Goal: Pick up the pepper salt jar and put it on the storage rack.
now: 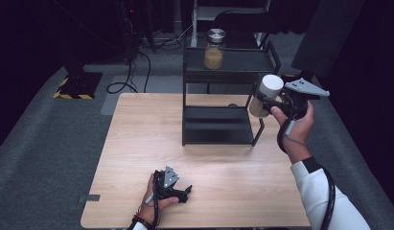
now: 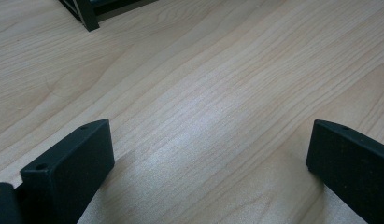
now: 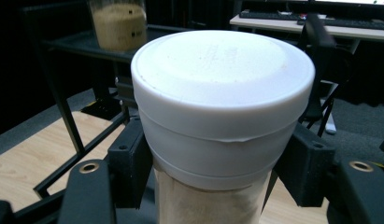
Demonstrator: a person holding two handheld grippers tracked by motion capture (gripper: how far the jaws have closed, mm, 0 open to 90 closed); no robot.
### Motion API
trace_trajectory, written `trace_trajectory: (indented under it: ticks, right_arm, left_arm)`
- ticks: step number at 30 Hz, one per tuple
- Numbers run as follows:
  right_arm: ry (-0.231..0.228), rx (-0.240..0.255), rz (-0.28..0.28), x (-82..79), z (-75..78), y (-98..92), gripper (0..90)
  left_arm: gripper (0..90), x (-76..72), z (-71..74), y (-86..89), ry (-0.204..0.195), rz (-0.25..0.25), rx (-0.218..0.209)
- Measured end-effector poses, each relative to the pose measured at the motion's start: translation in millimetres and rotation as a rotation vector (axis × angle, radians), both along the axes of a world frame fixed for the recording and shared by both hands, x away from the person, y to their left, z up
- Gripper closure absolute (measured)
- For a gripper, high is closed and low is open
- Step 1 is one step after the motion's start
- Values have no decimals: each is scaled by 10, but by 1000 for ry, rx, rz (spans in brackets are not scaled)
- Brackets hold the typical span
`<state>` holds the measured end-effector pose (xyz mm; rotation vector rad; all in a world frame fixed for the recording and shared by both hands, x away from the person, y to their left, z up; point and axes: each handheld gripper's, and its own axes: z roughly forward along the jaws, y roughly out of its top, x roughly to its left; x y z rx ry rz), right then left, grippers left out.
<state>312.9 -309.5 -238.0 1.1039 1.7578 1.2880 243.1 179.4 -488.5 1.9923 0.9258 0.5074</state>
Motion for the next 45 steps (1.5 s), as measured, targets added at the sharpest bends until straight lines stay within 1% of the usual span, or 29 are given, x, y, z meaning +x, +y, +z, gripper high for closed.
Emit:
trace_trajectory:
  ticks: [2, 4, 8, 10, 19, 24, 27, 30, 33, 41, 43, 45]
  right_arm:
    - [-2, -3, -16, 3, 67, 45, 345]
    - [-6, 3, -19, 14, 124, 62, 345]
    - [-16, -6, -38, 29, 256, 127, 345]
    - [-9, 15, -53, 41, 313, 137, 345]
    - [-23, 7, -69, 98, 539, 211, 346]
    - [-22, 19, -71, 152, 613, 236, 345]
    - [-27, 14, -75, 175, 660, 266, 346]
    - [-25, 29, -73, 208, 716, 261, 346]
    - [-35, 16, -85, 240, 760, 293, 346]
    - [-38, 13, -94, 337, 851, 335, 346]
    - [-40, 16, -92, 380, 873, 337, 346]
    - [-41, 9, -98, 422, 892, 365, 346]
  left_arm:
    - [7, 0, 0, 0, -1, 0, 1]
    - [7, 1, 0, 1, 0, -1, 0]
    - [7, 1, 0, 0, 0, -1, 0]
    - [7, 0, 0, 0, -1, -1, 0]
    - [7, 0, 1, 0, 0, -1, 1]
    - [7, 0, 1, 0, 0, -1, 1]
    - [7, 1, 1, 0, 0, -1, 1]
    - [7, 1, 1, 1, 0, -2, 1]
    - [7, 2, 1, 1, 0, -2, 1]
    - [7, 2, 1, 2, -1, -3, 1]
    - [8, 2, 1, 1, -1, -3, 2]
    - [7, 2, 1, 2, -1, -3, 1]
